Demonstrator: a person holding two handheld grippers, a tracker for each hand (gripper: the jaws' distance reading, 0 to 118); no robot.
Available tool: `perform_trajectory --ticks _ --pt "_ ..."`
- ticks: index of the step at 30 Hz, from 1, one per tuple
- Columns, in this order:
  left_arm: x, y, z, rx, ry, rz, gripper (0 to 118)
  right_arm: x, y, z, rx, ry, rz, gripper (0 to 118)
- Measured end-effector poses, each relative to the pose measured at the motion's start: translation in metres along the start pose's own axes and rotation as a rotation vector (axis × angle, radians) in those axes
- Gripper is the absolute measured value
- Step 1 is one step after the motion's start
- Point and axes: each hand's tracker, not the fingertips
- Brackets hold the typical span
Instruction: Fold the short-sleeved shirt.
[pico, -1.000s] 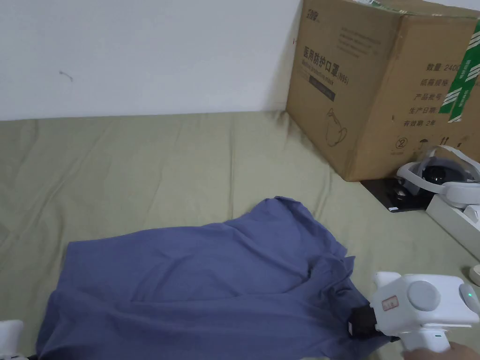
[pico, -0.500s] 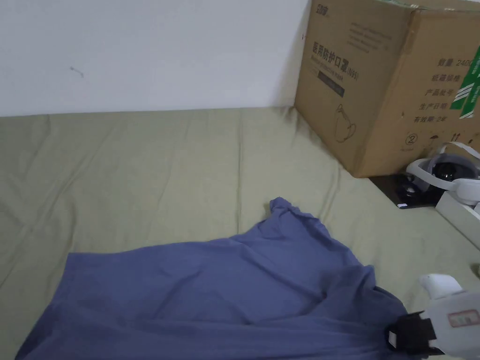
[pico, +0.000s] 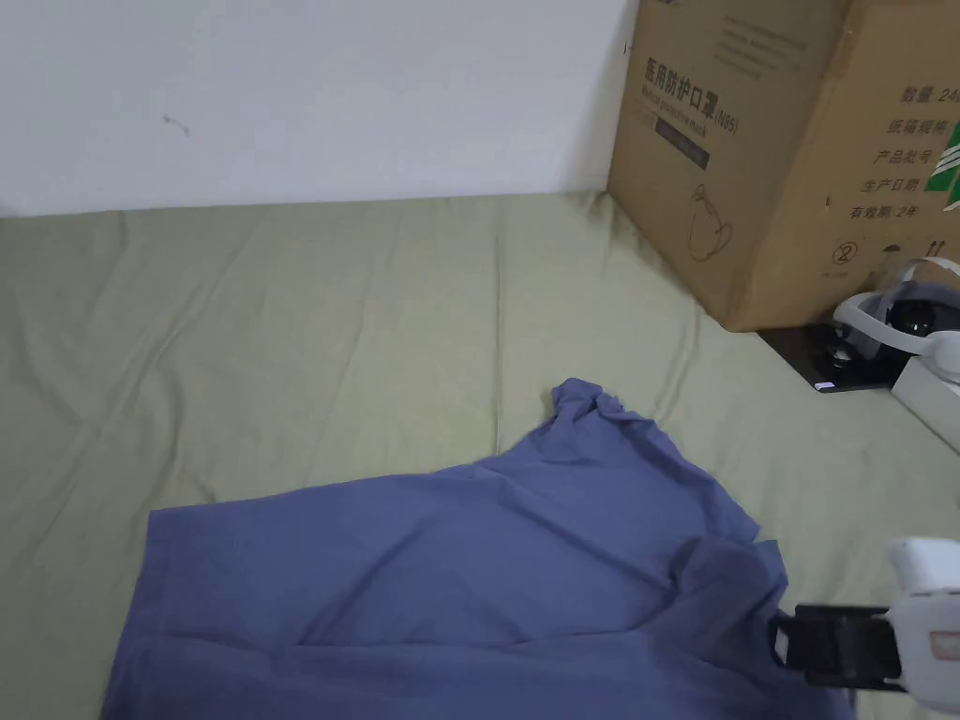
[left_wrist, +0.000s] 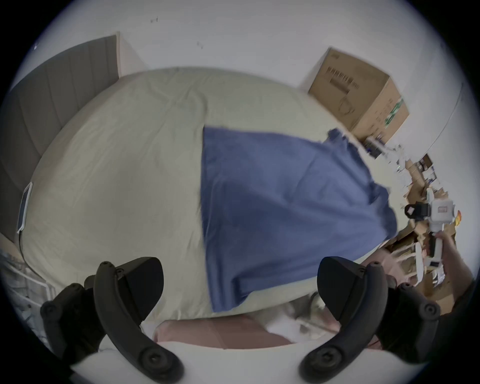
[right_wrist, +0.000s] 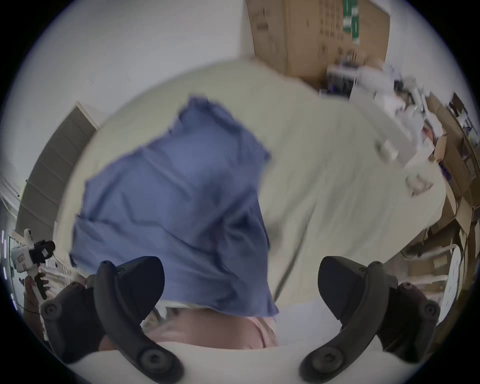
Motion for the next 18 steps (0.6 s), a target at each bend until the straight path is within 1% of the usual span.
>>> perform_trajectory --ticks 2,4,5,6,7,8,9,10,11,12,13,14,15,16,17,18 --pt "0.010 0.014 0.016 0.088 -0.033 0.014 118 -0.015 0.009 0.027 0.113 0.042 -0.036 117" --pt "0.024 0.024 0.030 0.200 -0.061 -0.001 117 -0.036 0.013 0.048 0.241 0.093 -0.024 116" --pt "0.032 0.028 0.037 0.280 -0.053 -0.024 111 -0.050 0.011 0.060 0.355 0.095 -0.002 114" --pt "0.044 0.027 0.045 0.389 -0.036 -0.071 111 -0.062 0.009 0.070 0.456 0.095 0.030 114" --pt "0.055 0.024 0.053 0.510 -0.012 -0.128 108 -0.074 0.005 0.078 0.562 0.106 0.071 114" --pt "0.068 0.019 0.059 0.622 0.042 -0.180 97 -0.086 -0.001 0.084 0.680 0.120 0.117 110" --pt "0.078 0.017 0.061 0.706 0.099 -0.222 62 -0.098 -0.005 0.088 0.784 0.135 0.160 92" --pt "0.087 0.016 0.062 0.748 0.130 -0.246 25 -0.106 -0.010 0.087 0.846 0.140 0.179 62" --pt "0.097 0.018 0.062 0.777 0.159 -0.258 0 -0.119 -0.009 0.086 0.883 0.121 0.195 25" --pt "0.104 0.018 0.062 0.812 0.138 -0.251 1 -0.129 -0.008 0.087 0.906 0.097 0.190 5" --pt "0.109 0.021 0.063 0.820 0.103 -0.230 0 -0.135 -0.006 0.089 0.920 0.116 0.174 5" --pt "0.113 0.025 0.064 0.819 0.088 -0.218 0 -0.144 -0.002 0.088 0.906 0.099 0.170 5" --pt "0.116 0.030 0.064 0.812 0.105 -0.220 0 -0.148 0.003 0.088 0.901 0.090 0.175 5" --pt "0.115 0.040 0.063 0.797 0.115 -0.219 0 -0.148 0.008 0.089 0.897 0.110 0.183 5" --pt "0.103 0.053 0.056 0.733 0.127 -0.213 0 -0.149 0.011 0.089 0.896 0.124 0.190 5" --pt "0.094 0.071 0.048 0.655 0.124 -0.207 0 -0.151 0.015 0.090 0.900 0.117 0.194 5"
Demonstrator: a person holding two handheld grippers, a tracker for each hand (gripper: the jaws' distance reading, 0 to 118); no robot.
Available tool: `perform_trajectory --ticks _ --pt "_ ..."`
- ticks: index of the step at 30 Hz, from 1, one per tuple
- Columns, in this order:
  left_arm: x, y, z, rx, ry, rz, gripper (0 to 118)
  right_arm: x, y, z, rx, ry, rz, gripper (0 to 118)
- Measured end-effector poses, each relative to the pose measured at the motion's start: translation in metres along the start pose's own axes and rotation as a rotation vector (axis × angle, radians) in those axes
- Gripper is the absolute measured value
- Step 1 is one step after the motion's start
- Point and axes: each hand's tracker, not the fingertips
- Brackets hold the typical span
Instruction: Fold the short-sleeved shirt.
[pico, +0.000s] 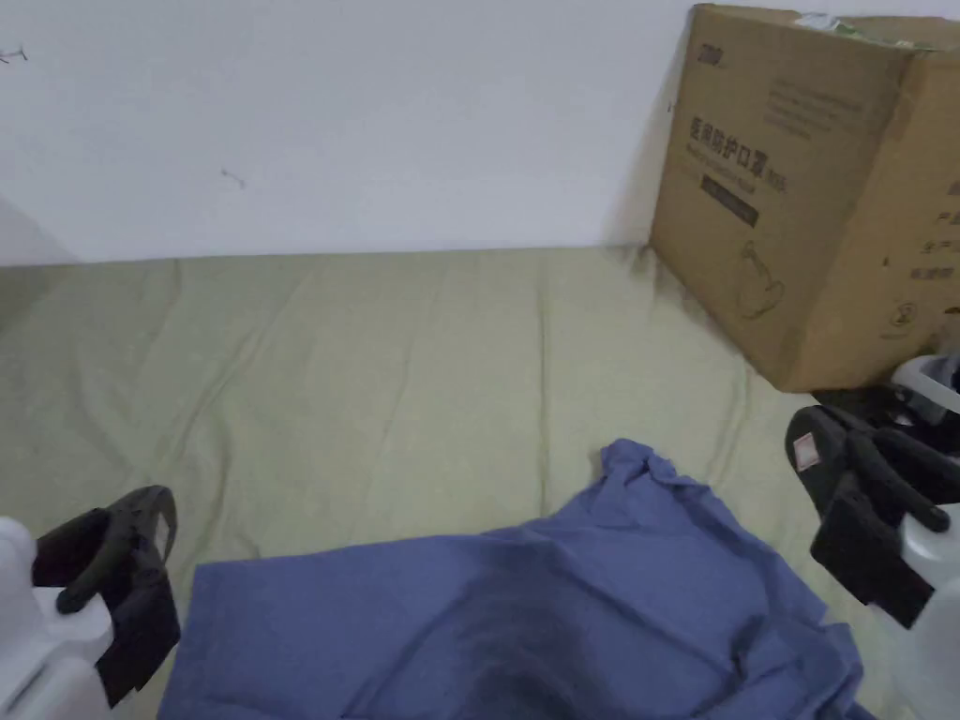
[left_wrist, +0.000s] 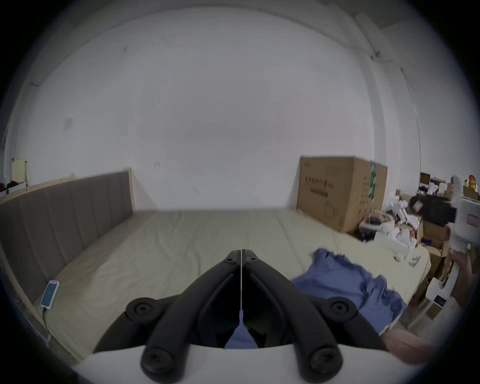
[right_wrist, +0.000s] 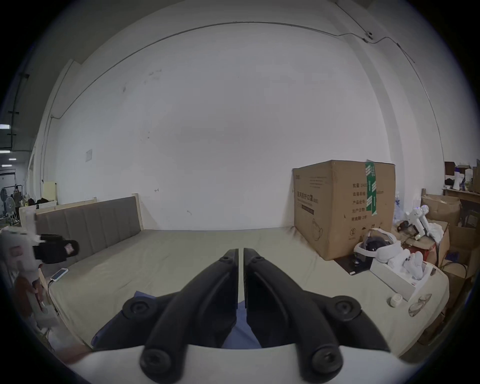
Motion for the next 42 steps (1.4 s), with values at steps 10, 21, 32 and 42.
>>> perform_trajectory --ticks 10,21,32,42 --pt "-0.135 -0.070 -0.252 -0.768 -0.013 0.160 111 0.013 -0.026 -0.033 -0.174 0.010 -0.076 5" --pt "-0.119 -0.147 -0.319 -0.886 -0.017 -0.043 118 0.034 -0.034 -0.043 -0.308 -0.061 -0.166 5" --pt "-0.102 -0.104 -0.240 -0.540 -0.090 -0.088 1 0.079 -0.051 -0.169 -0.482 0.009 -0.127 5" --pt "-0.080 -0.062 -0.166 -0.429 -0.100 0.085 1 0.127 -0.138 -0.377 -1.030 -0.065 -0.126 118"
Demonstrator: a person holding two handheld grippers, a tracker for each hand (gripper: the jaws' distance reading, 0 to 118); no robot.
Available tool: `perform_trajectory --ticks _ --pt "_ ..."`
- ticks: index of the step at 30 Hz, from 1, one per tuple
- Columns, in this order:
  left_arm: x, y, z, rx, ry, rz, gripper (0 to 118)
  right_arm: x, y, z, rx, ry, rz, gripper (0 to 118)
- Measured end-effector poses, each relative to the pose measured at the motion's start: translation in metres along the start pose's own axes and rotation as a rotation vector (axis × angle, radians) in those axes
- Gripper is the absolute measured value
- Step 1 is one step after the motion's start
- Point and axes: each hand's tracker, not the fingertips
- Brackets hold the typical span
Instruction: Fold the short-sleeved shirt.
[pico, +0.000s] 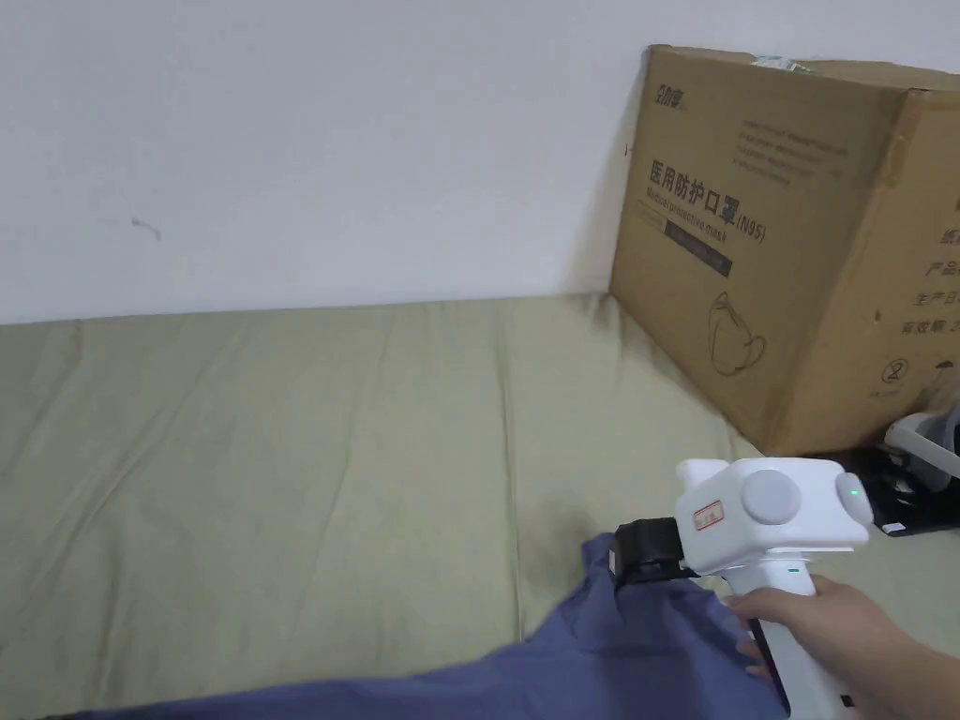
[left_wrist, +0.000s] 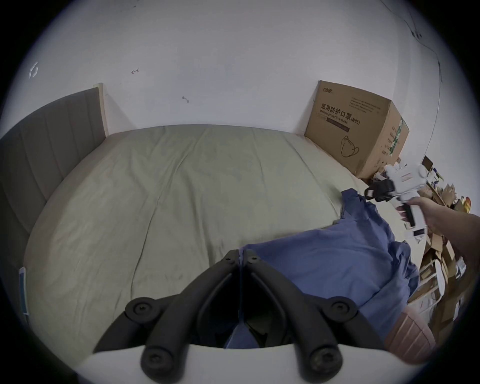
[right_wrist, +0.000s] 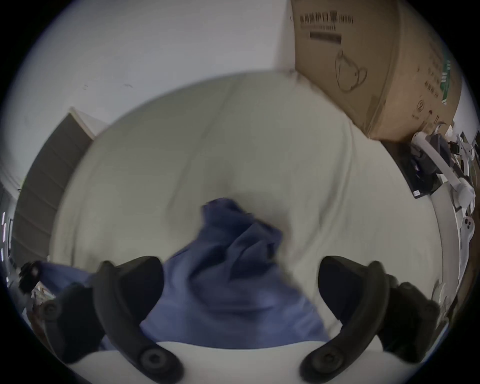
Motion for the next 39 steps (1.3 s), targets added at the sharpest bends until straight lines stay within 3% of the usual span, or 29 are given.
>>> perform_trajectory --ticks 2,5,8,11,13,14,15,22,26,34,39 --pt "0.000 0.000 0.001 -0.006 0.000 -0.006 1 0.004 0.010 -0.017 -0.025 -0.077 0.011 118" --pt "0.002 -0.002 0.003 -0.023 0.027 -0.033 1 0.015 0.017 -0.039 -0.088 -0.137 -0.040 116" --pt "0.000 -0.004 0.001 -0.044 0.032 -0.025 1 0.026 0.012 -0.048 -0.162 -0.078 -0.112 112" --pt "-0.008 -0.001 -0.010 -0.064 0.030 0.002 1 0.015 0.005 -0.029 -0.141 -0.073 0.010 92" --pt "-0.011 -0.003 -0.009 -0.071 0.026 0.020 1 0.011 0.001 -0.016 -0.148 -0.025 0.048 49" --pt "-0.013 -0.003 -0.010 -0.074 0.022 0.032 1 0.012 -0.001 -0.008 -0.136 0.015 0.064 20" --pt "-0.015 -0.004 -0.010 -0.075 0.019 0.046 1 0.009 -0.006 0.001 -0.110 0.026 0.064 9" --pt "-0.033 0.013 -0.013 -0.048 0.034 0.130 1 0.021 -0.008 0.076 0.166 0.027 -0.029 9" --pt "-0.037 0.038 -0.014 -0.020 0.035 0.110 1 0.014 0.003 0.117 0.238 0.032 -0.074 9" --pt "-0.043 0.076 -0.020 0.029 0.051 0.039 1 -0.005 0.013 0.167 0.362 0.019 -0.068 9" --pt "-0.042 0.062 -0.022 -0.016 0.003 -0.033 1 0.010 -0.043 0.168 0.389 -0.026 -0.037 9"
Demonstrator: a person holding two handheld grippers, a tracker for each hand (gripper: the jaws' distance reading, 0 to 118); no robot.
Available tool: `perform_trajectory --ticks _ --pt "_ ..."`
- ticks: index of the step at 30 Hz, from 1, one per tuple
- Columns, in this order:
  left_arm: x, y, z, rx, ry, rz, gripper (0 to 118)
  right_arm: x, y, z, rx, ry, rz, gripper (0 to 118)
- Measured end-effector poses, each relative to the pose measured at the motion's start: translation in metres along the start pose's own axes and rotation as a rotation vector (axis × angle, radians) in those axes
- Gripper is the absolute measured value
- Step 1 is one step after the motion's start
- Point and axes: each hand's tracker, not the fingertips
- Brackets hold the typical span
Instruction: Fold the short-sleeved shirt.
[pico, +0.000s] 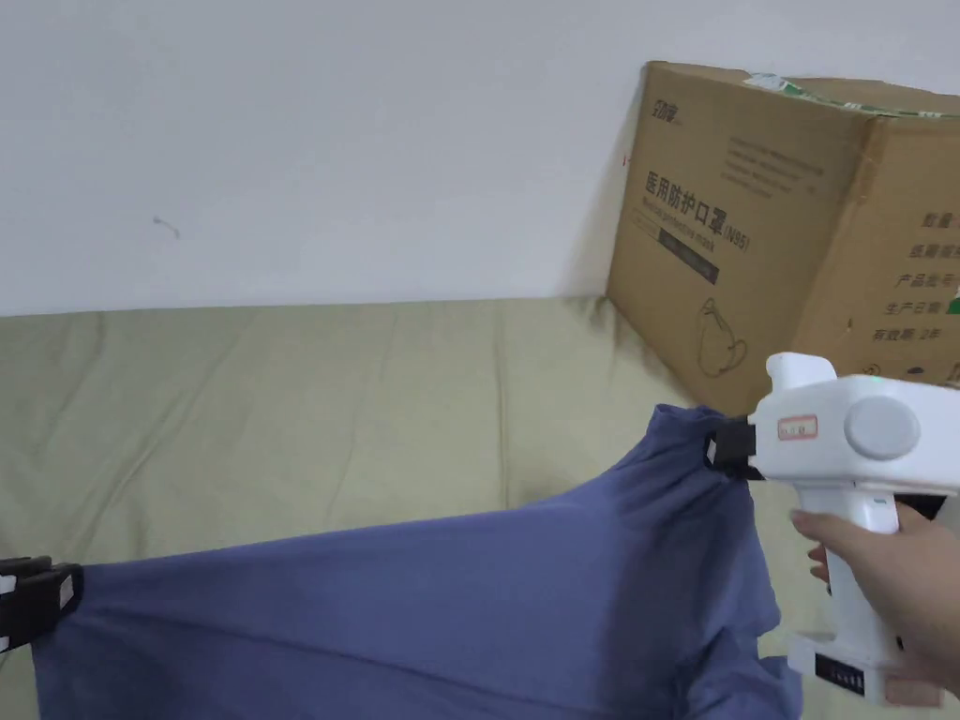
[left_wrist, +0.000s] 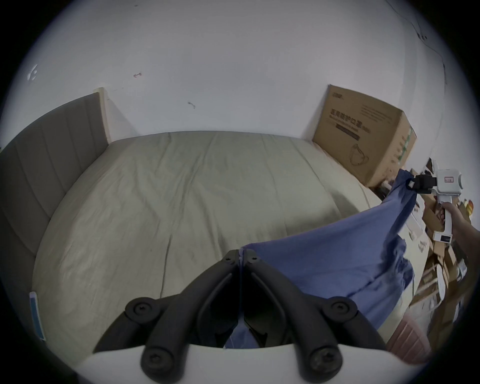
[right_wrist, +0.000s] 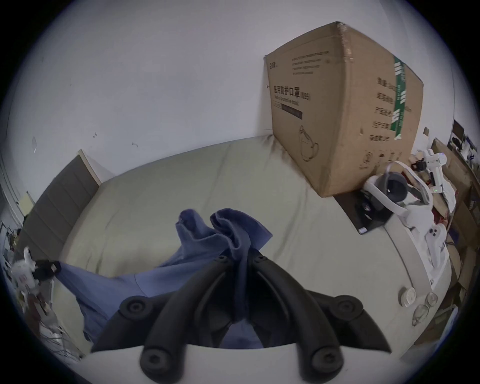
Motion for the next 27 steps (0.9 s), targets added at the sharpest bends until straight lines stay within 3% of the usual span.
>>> perform_trajectory --ticks 3,8,12,15,17,18,20,21,23,24,27 --pt "0.003 -0.025 0.009 -0.019 -0.060 -0.030 1 0.031 -0.054 0.013 -0.039 -0.001 -0.034 9" --pt "-0.015 -0.080 0.029 -0.082 -0.178 -0.050 1 0.070 -0.147 0.068 -0.147 0.035 -0.195 9" --pt "-0.017 -0.120 0.040 -0.166 -0.201 -0.077 1 0.067 -0.201 0.074 -0.258 0.030 -0.147 9" --pt "-0.015 -0.136 0.040 -0.190 -0.207 -0.064 1 0.068 -0.217 0.065 -0.221 0.008 -0.181 9" --pt "-0.011 -0.142 0.041 -0.197 -0.211 -0.058 11 0.070 -0.219 0.061 -0.193 -0.004 -0.207 12" --pt "-0.006 -0.143 0.043 -0.198 -0.209 -0.059 32 0.069 -0.218 0.061 -0.184 -0.010 -0.211 28" --pt "-0.001 -0.143 0.049 -0.201 -0.188 -0.091 94 0.066 -0.215 0.064 -0.174 -0.041 -0.208 88" --pt "0.001 -0.143 0.053 -0.206 -0.186 -0.096 118 0.065 -0.212 0.067 -0.170 -0.049 -0.197 114" --pt "0.004 -0.139 0.069 -0.210 -0.185 -0.108 111 0.060 -0.204 0.080 -0.133 -0.059 -0.173 118" --pt "0.009 -0.128 0.077 -0.149 -0.204 -0.091 112 0.056 -0.196 0.093 -0.058 -0.029 -0.163 118" --pt "0.027 -0.108 0.100 -0.062 -0.219 -0.030 112 0.025 -0.170 0.125 -0.037 0.032 -0.135 118"
